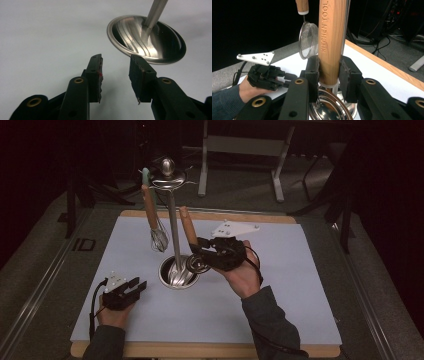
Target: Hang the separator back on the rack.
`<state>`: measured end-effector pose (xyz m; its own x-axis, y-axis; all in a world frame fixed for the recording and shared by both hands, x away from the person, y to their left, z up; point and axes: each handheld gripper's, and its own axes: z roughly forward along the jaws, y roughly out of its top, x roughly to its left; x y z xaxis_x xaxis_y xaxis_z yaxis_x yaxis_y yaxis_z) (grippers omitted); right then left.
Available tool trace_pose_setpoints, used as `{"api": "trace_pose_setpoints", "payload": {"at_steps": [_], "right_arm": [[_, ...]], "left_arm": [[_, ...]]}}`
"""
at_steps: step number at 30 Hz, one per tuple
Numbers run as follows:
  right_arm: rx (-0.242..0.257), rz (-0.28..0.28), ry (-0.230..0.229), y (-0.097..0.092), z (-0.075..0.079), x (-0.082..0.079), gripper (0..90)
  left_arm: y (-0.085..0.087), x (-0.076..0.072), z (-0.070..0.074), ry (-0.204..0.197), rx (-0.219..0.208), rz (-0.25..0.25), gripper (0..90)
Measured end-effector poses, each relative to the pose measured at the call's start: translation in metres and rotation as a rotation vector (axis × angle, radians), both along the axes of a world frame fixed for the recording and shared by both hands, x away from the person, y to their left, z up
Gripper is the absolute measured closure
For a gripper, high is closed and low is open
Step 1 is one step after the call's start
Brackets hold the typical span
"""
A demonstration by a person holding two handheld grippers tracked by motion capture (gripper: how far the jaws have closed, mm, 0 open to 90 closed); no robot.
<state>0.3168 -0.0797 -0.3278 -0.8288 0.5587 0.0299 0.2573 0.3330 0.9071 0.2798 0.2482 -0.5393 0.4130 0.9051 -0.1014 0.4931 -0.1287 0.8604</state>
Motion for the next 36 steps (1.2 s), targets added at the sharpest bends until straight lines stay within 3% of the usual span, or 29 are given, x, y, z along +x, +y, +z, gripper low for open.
{"api": "trace_pose_setpoints", "payload": {"at_steps": [36], "right_arm": [[0.051,0.001,-0.052,-0.002,0.029,-0.003,70.8]], "left_arm": [[-0.001,0.0,0.0,-0.001,0.003,0.002,63.1]]}}
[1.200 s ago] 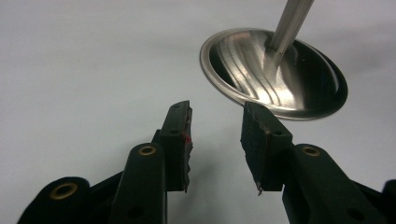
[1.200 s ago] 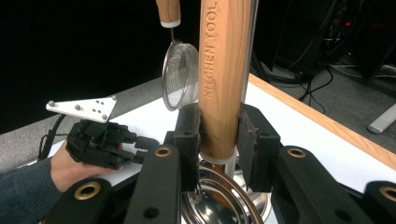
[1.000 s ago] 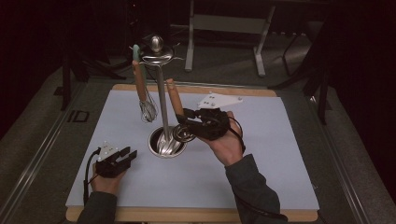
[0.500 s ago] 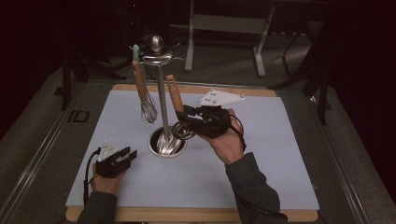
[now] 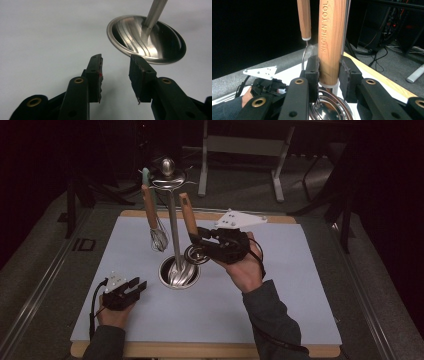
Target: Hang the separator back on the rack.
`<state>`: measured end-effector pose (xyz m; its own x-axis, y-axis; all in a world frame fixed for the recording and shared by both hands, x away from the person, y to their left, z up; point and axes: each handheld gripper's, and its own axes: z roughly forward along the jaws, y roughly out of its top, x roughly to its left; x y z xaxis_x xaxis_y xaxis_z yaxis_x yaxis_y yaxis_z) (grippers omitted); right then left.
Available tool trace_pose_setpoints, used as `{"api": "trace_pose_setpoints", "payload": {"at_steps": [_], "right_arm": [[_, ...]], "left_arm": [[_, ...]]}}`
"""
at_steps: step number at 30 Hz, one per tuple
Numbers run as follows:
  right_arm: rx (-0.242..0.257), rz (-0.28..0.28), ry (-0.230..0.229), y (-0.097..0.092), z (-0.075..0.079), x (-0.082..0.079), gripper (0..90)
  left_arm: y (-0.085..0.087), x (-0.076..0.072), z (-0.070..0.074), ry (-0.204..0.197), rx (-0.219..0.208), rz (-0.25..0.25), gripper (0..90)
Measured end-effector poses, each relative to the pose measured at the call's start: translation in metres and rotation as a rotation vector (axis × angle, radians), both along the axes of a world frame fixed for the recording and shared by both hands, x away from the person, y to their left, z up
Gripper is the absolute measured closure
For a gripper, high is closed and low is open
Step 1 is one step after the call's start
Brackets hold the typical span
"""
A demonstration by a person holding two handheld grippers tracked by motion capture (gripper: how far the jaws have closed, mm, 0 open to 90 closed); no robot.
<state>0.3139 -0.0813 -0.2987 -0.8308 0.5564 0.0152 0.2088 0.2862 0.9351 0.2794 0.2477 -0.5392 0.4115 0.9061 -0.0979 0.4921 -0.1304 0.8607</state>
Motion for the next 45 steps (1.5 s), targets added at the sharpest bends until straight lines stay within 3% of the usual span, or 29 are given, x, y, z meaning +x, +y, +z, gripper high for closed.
{"api": "trace_pose_setpoints", "payload": {"at_steps": [14,45], "right_arm": [[0.018,0.013,-0.028,0.003,0.012,-0.005,70.8],[0.016,0.045,-0.036,0.016,0.016,-0.007,70.9]], "left_arm": [[0.0,0.0,0.0,0.0,0.001,-0.001,63.1],[0.0,0.0,0.0,0.001,0.0,-0.001,63.0]]}}
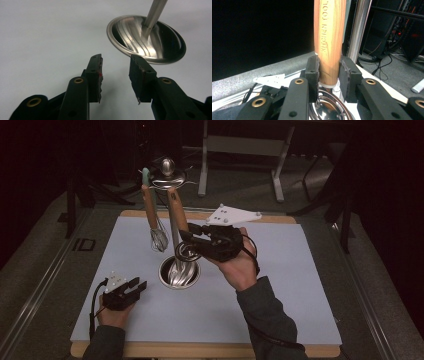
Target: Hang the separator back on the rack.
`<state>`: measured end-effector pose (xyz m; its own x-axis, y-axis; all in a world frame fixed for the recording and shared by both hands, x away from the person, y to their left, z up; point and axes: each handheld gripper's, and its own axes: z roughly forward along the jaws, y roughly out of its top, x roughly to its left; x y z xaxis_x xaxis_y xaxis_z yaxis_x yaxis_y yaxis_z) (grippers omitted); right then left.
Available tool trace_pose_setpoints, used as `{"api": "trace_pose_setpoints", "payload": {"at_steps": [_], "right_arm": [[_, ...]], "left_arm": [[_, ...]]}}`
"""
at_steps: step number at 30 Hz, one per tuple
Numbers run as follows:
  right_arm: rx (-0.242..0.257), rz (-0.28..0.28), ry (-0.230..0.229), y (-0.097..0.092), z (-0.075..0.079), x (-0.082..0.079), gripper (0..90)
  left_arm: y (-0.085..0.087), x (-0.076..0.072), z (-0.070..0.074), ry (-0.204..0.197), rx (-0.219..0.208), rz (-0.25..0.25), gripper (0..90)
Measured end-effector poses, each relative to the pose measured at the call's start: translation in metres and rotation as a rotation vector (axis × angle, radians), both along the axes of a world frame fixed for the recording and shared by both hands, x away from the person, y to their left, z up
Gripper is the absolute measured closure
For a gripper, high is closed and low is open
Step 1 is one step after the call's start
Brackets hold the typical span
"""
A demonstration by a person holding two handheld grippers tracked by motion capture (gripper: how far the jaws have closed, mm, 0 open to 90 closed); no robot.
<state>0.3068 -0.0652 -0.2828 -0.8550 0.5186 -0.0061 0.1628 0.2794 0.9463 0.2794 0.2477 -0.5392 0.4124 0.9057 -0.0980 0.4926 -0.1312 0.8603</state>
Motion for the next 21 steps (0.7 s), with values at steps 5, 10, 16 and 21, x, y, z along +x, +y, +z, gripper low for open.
{"api": "trace_pose_setpoints", "payload": {"at_steps": [5,10,16,21], "right_arm": [[-0.001,-0.001,0.002,0.001,0.0,0.0009,70.8],[-0.004,-0.006,0.004,0.0027,-0.0002,0.0023,70.8],[-0.002,-0.01,0.009,0.0046,-0.0015,0.0042,70.8],[0.0,-0.015,0.013,0.0056,-0.0013,0.0059,70.8]], "left_arm": [[0.0,0.0,0.0,0.0,0.0,0.001,63.0],[-0.0001,-0.0001,0.0,0.0,0.0,0.001,62.9],[0.0,0.0,0.0,0.0,0.0,0.0,62.9],[0.0,0.0,0.0,-0.001,0.0,0.0,62.9]]}}
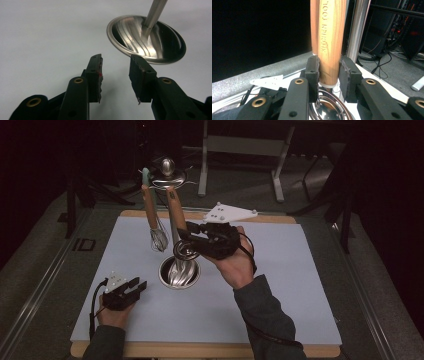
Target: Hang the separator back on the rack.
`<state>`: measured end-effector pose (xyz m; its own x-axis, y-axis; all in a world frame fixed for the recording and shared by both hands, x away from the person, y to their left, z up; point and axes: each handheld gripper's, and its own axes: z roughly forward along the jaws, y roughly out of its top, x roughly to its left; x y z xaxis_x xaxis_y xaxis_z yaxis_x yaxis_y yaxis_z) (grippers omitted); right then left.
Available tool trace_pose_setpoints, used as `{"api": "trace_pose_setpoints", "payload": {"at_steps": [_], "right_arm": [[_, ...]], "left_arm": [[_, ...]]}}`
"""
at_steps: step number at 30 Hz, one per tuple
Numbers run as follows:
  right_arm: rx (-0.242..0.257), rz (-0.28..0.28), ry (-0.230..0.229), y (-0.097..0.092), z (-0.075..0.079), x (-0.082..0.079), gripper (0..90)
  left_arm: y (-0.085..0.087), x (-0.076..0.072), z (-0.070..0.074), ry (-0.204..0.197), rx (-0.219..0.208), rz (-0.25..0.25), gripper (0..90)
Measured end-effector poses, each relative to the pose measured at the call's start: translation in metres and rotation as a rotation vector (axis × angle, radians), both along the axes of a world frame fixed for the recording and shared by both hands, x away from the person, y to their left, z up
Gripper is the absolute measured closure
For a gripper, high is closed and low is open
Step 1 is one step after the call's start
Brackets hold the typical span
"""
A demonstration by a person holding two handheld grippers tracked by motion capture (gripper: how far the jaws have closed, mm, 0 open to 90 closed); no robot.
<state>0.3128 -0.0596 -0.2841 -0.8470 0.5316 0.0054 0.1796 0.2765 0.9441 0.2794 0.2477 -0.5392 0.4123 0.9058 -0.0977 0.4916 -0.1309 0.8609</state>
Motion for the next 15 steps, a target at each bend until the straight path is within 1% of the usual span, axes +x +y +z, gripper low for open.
{"api": "trace_pose_setpoints", "payload": {"at_steps": [10,15], "right_arm": [[0.002,-0.008,0.01,0.0,-0.0012,0.0041,70.8],[0.011,-0.015,0.023,0.0012,-0.0024,0.0067,70.8]], "left_arm": [[-0.0002,-0.0001,0.0,0.0,0.0,0.0,62.9],[0.0,0.0,0.0,0.0,0.0,0.0,63.0]]}}
